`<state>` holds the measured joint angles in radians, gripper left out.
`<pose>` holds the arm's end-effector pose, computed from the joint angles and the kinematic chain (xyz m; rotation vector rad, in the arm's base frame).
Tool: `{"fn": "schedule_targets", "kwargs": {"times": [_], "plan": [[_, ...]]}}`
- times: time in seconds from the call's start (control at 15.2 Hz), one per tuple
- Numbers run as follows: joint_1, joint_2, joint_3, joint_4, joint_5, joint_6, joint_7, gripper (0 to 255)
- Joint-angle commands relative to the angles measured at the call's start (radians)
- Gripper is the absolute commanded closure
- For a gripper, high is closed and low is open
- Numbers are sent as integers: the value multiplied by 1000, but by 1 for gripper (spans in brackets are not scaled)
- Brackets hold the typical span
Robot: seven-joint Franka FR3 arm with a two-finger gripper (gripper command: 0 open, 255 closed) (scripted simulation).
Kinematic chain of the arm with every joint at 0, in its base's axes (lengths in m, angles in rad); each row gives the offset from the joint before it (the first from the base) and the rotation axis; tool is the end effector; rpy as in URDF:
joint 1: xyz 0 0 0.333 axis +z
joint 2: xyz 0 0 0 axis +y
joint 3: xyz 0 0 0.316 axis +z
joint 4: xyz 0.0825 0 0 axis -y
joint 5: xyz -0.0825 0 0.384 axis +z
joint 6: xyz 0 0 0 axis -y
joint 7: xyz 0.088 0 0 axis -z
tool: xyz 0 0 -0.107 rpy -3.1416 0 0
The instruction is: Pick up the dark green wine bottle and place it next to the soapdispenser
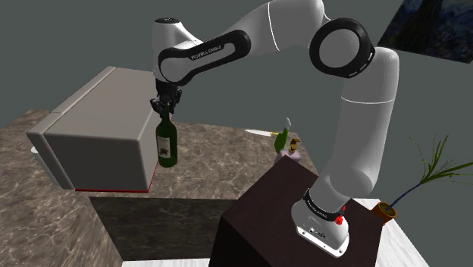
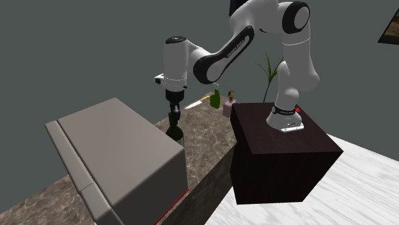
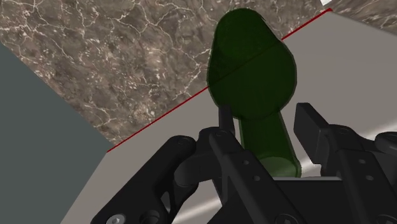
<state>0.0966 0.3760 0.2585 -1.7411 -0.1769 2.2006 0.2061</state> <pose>0.6262 0.2092 0.3756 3.0920 0.3485 0.1711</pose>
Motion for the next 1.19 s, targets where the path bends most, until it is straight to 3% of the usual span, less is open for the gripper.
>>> {"fn": "schedule_targets", "kwargs": {"times": [0.0,1.12], "plan": [[0,-11,2,14,5,-25,-3,255],[-2,-71,14,162,34,-229,-30,255]]}}
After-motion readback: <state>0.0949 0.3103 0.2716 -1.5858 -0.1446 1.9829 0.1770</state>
